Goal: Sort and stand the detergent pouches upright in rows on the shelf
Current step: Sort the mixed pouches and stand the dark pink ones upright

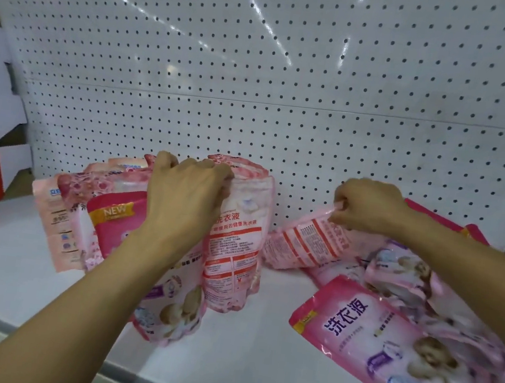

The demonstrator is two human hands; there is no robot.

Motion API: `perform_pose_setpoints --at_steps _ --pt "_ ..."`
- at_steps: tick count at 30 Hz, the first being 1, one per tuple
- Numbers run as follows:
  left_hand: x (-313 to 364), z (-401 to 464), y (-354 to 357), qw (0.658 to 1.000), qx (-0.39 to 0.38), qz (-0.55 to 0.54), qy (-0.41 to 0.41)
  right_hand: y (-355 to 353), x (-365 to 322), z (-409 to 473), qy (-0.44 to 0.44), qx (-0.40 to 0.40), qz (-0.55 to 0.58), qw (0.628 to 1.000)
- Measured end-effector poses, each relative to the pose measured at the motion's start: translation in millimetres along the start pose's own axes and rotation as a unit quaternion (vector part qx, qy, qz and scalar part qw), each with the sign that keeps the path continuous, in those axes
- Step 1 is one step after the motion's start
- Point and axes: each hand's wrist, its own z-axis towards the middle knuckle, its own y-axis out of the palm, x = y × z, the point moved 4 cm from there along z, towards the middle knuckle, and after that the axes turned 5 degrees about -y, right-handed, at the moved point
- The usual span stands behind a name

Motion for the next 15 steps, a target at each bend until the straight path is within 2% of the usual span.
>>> perform_pose_setpoints --at_steps 3,5,12,15 --pt "0 1 1 1.000 0.008 -0.005 -0.007 -18 9 26 0.018 0.046 0.162 0.986" --pt "0 2 1 1.000 0.004 -0.007 -0.013 -20 8 42 0.005 0.069 0.209 0.976" --pt "4 4 -1 0.999 0.002 -0.025 -0.024 -14 -23 84 -0.037 0.100 0.097 0.989" --pt "6 3 -1 1.000 0.001 -0.019 -0.023 -4 -43 96 -0.053 0.104 0.084 0.990"
